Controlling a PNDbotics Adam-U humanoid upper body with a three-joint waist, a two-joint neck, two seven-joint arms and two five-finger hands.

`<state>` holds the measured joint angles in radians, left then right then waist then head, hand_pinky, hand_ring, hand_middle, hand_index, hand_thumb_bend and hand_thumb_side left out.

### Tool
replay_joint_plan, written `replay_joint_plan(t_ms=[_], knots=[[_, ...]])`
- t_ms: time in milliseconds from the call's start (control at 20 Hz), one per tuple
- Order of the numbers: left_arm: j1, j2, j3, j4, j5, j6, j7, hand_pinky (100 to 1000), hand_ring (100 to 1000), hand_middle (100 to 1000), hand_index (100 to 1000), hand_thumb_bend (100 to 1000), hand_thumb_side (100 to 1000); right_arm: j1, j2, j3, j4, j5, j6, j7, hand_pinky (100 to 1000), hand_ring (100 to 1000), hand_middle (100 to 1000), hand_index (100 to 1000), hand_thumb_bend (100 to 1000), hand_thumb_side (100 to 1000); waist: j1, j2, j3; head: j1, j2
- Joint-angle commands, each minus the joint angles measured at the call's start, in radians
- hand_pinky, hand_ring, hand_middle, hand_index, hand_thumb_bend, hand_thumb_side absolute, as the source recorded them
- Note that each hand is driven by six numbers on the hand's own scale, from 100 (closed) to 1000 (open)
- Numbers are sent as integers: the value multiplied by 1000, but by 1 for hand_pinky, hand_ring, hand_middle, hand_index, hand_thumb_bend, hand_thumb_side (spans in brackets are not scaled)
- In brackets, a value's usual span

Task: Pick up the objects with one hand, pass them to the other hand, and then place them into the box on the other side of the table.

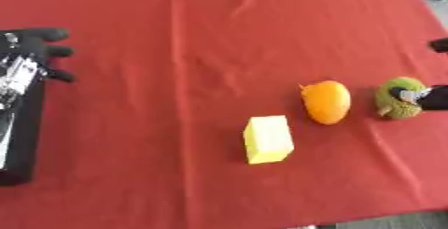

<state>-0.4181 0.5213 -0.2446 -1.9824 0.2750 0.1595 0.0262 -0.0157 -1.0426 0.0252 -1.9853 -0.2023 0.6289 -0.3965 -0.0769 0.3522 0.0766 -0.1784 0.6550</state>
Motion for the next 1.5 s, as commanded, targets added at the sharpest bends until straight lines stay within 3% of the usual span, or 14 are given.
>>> replay_joint_plan(t_ms=[50, 500, 1500], knots=[[-9, 24, -1, -18, -6, -3, -1, 637, 777, 777, 763, 100, 569, 2, -34, -23, -15, 23, 46, 25, 833, 955, 852, 851, 513, 100, 0, -13, 0, -5, -18], [-12, 23, -8, -18, -14, 0, -5, 637, 778, 778, 763, 100, 572, 2, -21, -29, -15, 26, 113, 37, 843, 951, 852, 850, 498, 100, 3, -1, -1, -11, -18], [-18, 16, -18, -18, -27, -19, -15, 638, 780, 780, 763, 100, 569, 30, 38, -28, -15, -20, 223, -74, 860, 947, 850, 850, 480, 100, 3, 21, 35, -34, -33]])
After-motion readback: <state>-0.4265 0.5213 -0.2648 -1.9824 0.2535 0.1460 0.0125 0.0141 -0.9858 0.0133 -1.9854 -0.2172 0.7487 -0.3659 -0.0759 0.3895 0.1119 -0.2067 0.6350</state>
